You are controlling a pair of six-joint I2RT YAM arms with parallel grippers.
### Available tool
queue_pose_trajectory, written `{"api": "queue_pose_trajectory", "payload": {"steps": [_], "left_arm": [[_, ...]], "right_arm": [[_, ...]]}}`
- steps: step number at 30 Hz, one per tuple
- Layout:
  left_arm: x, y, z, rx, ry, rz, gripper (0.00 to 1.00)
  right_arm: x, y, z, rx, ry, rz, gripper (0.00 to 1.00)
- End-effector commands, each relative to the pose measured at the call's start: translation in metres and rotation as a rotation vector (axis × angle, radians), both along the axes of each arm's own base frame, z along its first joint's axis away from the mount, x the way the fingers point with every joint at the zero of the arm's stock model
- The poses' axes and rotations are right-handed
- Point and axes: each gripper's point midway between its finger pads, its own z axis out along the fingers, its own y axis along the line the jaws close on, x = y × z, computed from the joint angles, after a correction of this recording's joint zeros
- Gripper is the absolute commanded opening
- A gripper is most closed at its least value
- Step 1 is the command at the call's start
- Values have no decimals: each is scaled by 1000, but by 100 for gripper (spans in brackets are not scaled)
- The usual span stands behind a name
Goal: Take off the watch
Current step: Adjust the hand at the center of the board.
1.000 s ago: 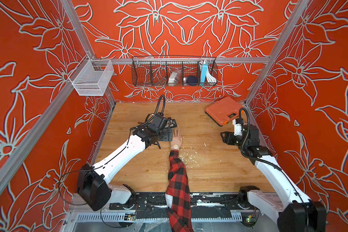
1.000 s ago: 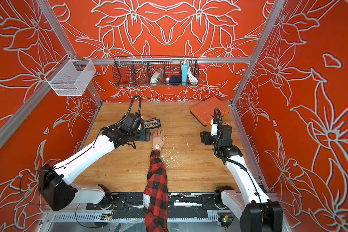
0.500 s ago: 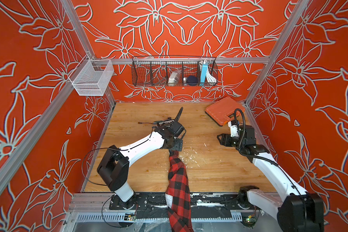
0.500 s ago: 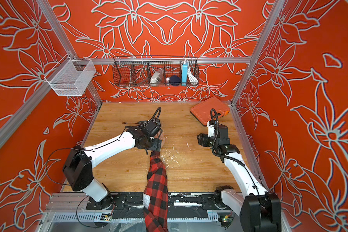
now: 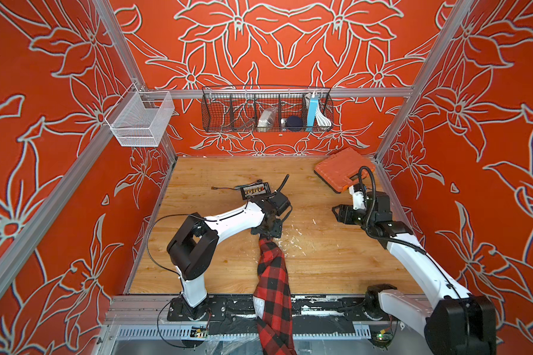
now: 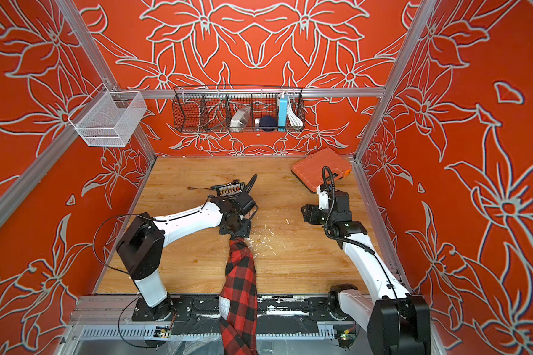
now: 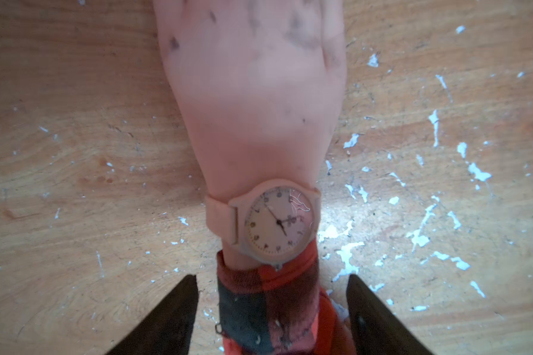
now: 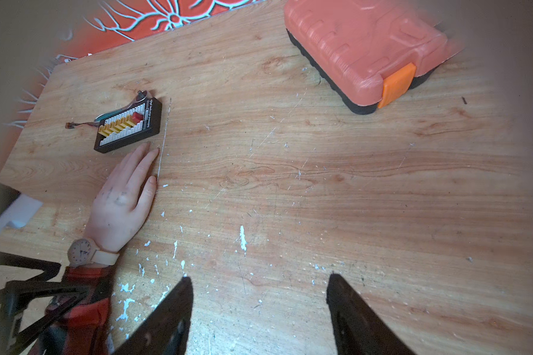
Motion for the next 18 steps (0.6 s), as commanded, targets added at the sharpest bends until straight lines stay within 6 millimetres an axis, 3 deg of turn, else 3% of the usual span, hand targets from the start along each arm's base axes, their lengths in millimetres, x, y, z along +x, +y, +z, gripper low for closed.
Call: {"api": "queue_pose_trajectory", "payload": {"steps": [1,12,18], "left_arm": [[-2,3,-8,28,7,12,74],[2,1,-21,45,17,3,60],[2,0,-23,46,18,0,63]], "right_arm": [[-4,5,0,14,8,22,71],[-5,7,0,20,11,30,71],[-5,7,2,22,9,31,72]]}}
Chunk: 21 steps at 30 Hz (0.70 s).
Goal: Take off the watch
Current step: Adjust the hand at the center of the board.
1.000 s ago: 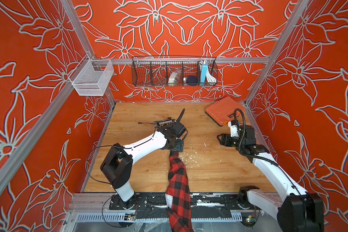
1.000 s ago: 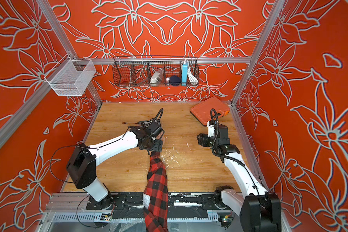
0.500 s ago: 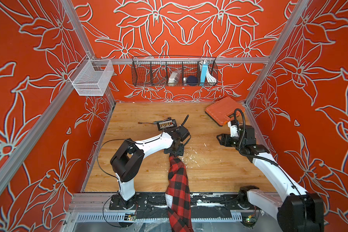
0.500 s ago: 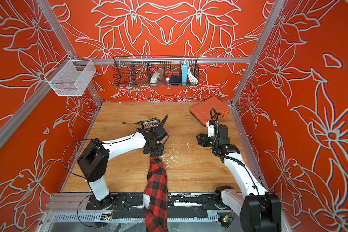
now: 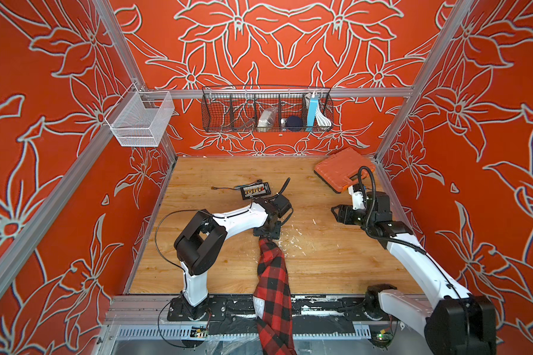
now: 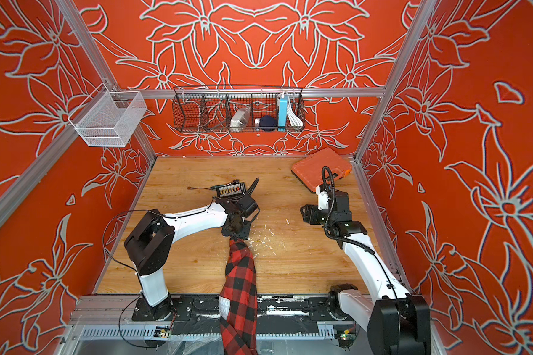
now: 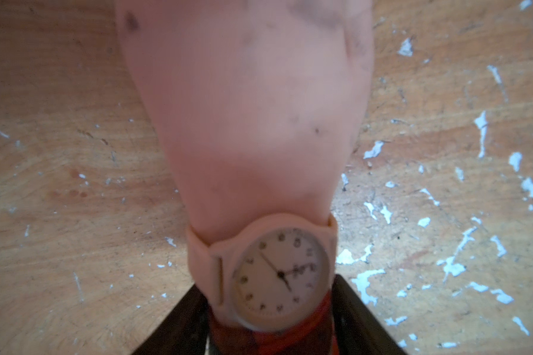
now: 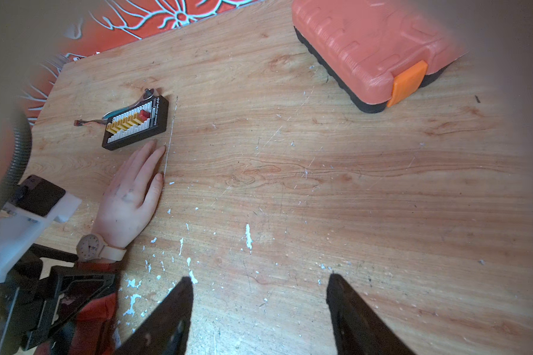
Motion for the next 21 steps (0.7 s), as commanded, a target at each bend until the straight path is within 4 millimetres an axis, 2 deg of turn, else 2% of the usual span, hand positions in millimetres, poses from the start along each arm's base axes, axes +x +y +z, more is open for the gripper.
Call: {"api": "queue_pose_trajectory", "payload": {"steps": [1,5,11,15,21], "left_arm": [[-1,1,-5,21,3,-2,63],[-1,1,-6,16,1,-6,58],[1,-7,8,-39,-34,-35,44],[4,-19,28,-131,-91,-71,43],[-1,-48,65,-366,-179,-160,40]], "right_arm": [[-4,4,1,9,6,15,72],[-4,4,2,11,7,16,72],[-6,11,7,40,-3,50,73],[-10,30,19,140,-26,125,76],[-18,52,24,228,24,220,76]]}}
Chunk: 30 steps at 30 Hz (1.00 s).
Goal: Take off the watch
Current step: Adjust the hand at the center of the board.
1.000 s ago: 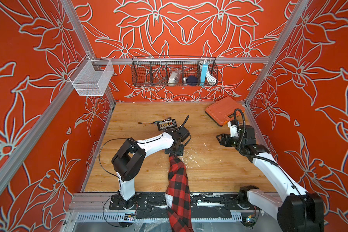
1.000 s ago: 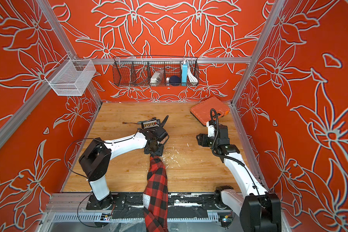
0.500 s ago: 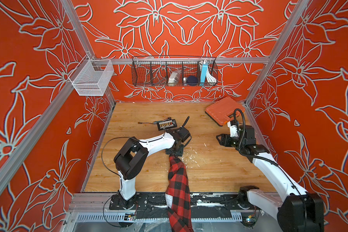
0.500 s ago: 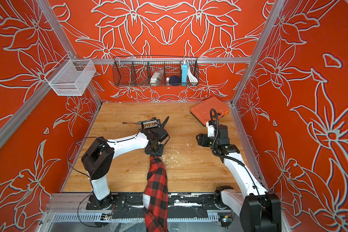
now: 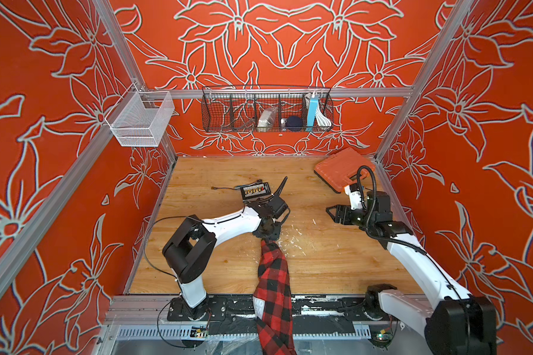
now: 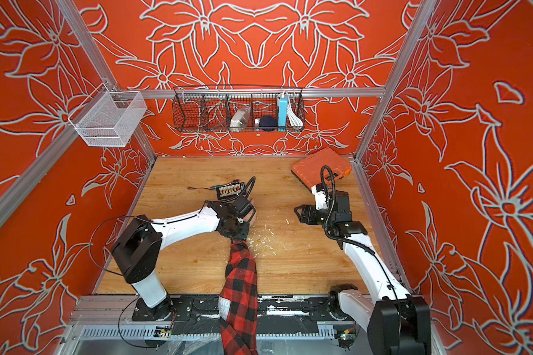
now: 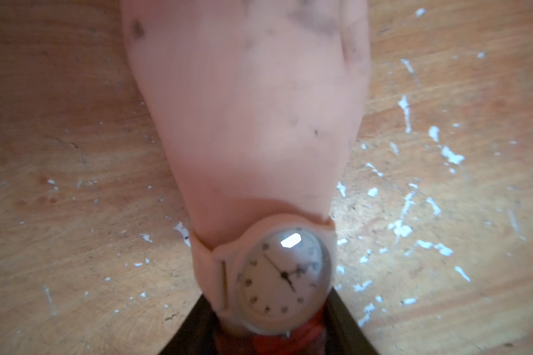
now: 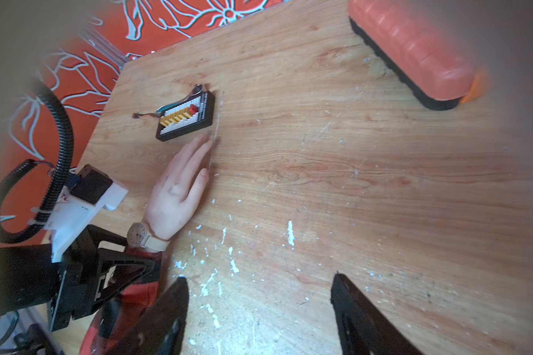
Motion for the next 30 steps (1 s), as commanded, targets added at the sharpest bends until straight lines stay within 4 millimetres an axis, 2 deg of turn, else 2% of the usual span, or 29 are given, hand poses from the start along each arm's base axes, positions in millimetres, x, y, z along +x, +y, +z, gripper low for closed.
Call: {"api": "queue_pose_trajectory", "payload": {"steps": [1,4,10,18,25,30], "left_arm": [[7,-37,50,-235,-127,-93,39],[3,-45,67,-317,-164,-130,39],[0,-52,87,-398,-220,-174,38],[-11,-56,96,-484,-233,-200,38],[-15,-57,103,-521,-246,-201,38],[-16,-54,109,-527,-266,-203,39]], "right_arm": [[-9,27,13,91,22,104,76],[-16,44,12,112,61,136,78],[-21,86,21,249,124,161,83],[-9,133,35,371,142,201,82],[-3,161,32,371,158,227,75],[5,171,22,349,181,206,68]]}}
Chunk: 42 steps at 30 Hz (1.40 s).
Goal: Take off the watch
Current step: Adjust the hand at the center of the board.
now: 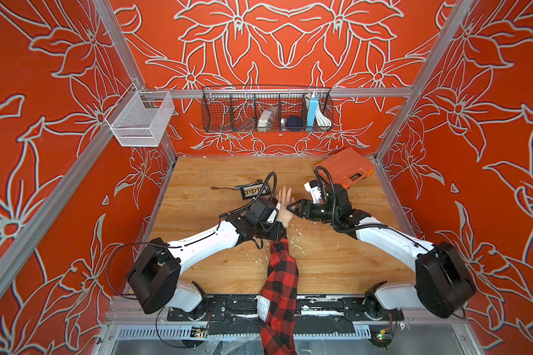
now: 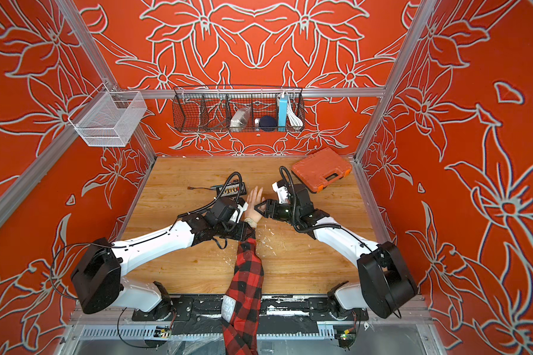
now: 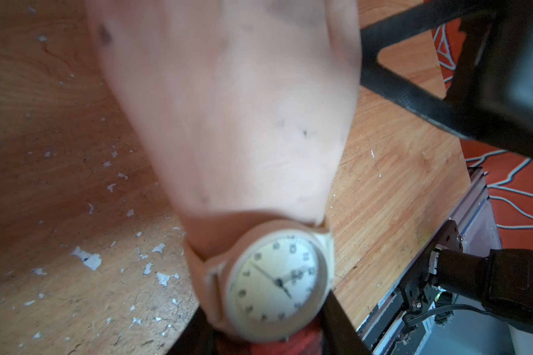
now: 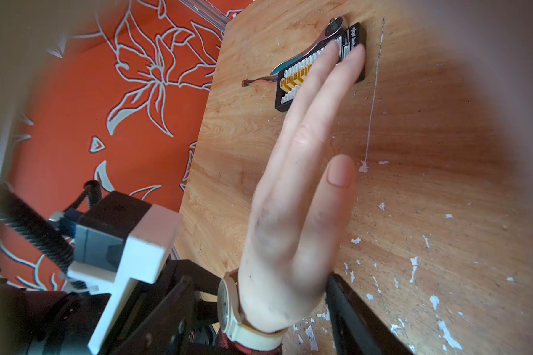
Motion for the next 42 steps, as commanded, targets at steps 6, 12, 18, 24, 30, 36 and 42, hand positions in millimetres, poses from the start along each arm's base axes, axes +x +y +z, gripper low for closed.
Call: {"api": "queue_pose_trajectory", "payload": {"steps": [6,12,18,24,30,36,42], "left_arm": [[4,-16,58,-142,-160,-51,39],[5,-13,64,-146,-178,-40,38],[7,-16,61,-138,-166,-42,40],[9,-3,58,-81,-189,-10,52],[14,30,71,18,-288,76,69],[19,68,91,134,-427,143,76],[26,101,98,176,-420,216,79]], "right_arm": [[17,13,0,-17,4,-47,70],[18,15,-6,-19,19,-60,72],[13,30,4,69,24,-26,56],[12,13,-5,-93,9,-57,37],[13,-18,-21,-345,-13,-101,32],[12,-39,-35,-607,-1,-77,29],[10,-57,-54,-877,27,-21,27]]}}
